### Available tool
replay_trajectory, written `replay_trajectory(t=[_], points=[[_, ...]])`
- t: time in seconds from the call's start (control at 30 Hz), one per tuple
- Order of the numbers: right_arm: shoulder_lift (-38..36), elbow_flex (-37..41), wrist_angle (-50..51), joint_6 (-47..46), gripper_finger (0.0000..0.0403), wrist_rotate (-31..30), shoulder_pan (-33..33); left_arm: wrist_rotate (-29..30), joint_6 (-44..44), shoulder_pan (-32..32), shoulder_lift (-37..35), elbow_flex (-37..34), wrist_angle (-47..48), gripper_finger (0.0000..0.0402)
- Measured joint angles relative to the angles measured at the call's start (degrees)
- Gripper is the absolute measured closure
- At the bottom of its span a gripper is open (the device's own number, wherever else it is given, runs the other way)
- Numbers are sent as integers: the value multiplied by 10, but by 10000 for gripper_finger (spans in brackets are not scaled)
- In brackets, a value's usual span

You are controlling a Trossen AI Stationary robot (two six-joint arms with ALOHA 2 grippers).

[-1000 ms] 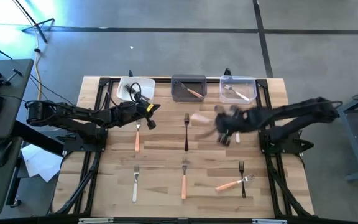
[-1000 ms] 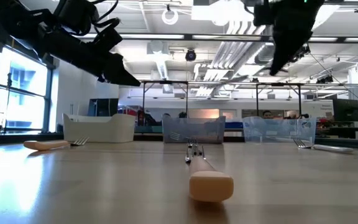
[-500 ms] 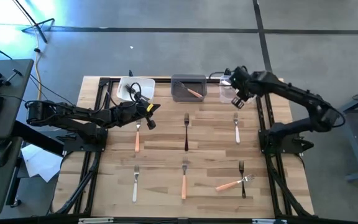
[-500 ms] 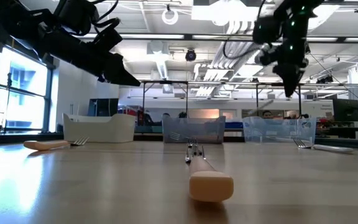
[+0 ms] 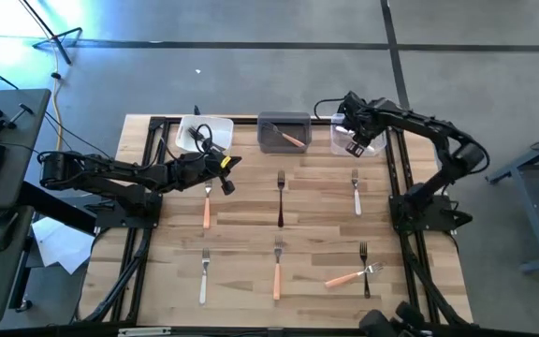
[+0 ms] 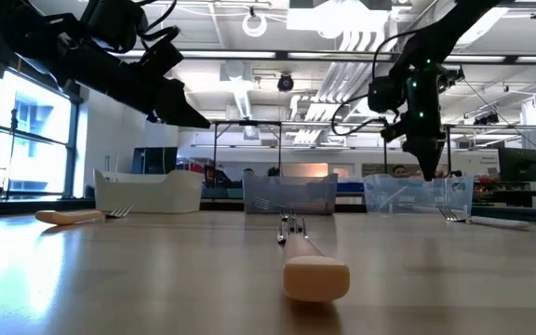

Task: Sort silverware by color (type)
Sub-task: Put the bottom right white fork into the transparent bin, then put the bottom right orange fork into the black bin

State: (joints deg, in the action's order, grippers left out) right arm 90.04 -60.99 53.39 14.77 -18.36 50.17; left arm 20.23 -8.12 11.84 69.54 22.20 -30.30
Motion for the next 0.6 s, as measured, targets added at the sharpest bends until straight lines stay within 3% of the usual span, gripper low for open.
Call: replay_trajectory(t=[0.27,0.6], points=[[42,0,-11,11,303,0,6,0,-1,0,0,0,0,401],[26,0,-17,7,200,-12,4,-3,-7,0,0,0,0,401]])
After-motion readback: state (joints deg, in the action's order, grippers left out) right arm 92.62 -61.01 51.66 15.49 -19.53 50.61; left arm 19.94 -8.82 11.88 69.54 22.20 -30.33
